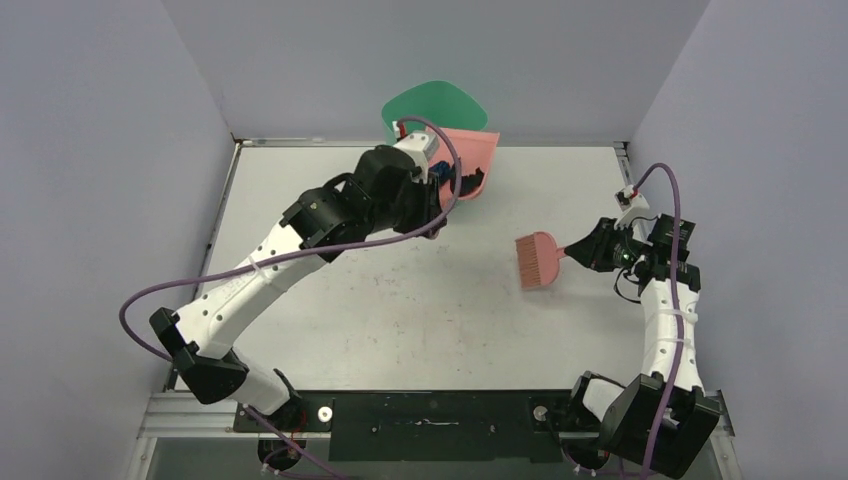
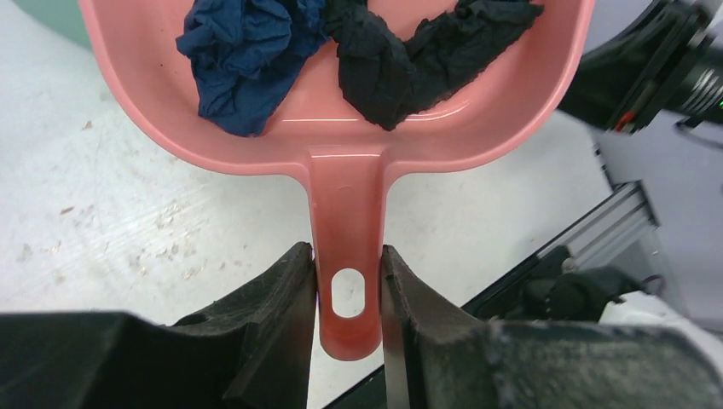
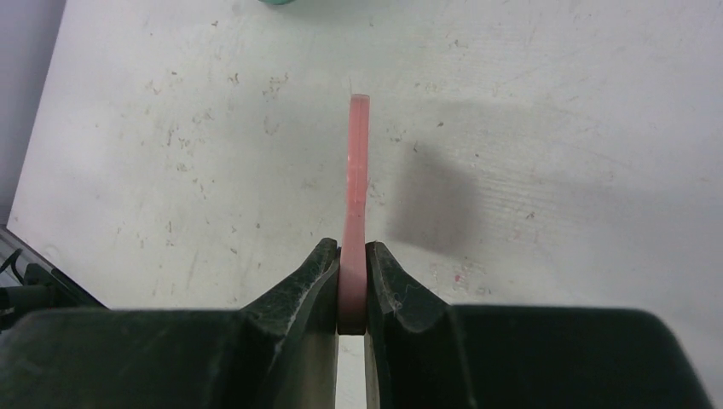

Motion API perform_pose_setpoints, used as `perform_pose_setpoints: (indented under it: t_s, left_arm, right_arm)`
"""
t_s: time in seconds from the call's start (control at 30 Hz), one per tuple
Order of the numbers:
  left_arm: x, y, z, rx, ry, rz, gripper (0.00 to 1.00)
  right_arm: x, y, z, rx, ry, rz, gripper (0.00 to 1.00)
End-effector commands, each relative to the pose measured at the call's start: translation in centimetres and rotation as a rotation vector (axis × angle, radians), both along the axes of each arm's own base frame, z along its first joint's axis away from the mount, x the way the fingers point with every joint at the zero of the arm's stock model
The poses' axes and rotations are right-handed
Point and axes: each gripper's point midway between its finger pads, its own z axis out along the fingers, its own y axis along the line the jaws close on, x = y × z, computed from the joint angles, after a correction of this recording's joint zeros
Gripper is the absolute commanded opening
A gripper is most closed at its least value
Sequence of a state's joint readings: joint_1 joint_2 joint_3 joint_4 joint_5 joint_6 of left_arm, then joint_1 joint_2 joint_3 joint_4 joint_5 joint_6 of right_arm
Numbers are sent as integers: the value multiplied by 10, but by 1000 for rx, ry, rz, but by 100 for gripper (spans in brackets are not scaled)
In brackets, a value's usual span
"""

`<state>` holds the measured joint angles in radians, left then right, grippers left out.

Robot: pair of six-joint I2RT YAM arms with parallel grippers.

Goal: Sweep away the paper scraps from the table

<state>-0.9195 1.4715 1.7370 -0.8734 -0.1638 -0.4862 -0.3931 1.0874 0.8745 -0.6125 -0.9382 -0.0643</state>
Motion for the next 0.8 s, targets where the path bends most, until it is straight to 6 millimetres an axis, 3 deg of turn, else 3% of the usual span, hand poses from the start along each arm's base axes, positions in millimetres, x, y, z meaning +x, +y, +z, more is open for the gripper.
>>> perform_pose_setpoints:
  t_s: [0.0, 0.13, 0.3, 0.33, 0.53, 0.77]
  left_arm:
    - [29, -25, 48, -278, 32, -73, 0]
    - [61, -34, 80, -534, 100, -116, 0]
    - [102, -33, 114, -874, 181, -159, 0]
    - [112, -29, 130, -972, 160, -192, 0]
    - [137, -21, 146, -1399, 374, -302, 0]
    - [145, -11, 148, -1703, 627, -422, 0]
  right_arm:
    - [15, 5, 21, 57, -136, 6, 5]
    - [13, 6, 15, 66, -132, 8, 5]
    - [9, 8, 16, 61, -152, 17, 5]
    - [8, 7, 16, 60, -155, 16, 5]
    - [8, 7, 15, 55, -158, 16, 5]
    - [8, 6, 14, 59, -157, 14, 5]
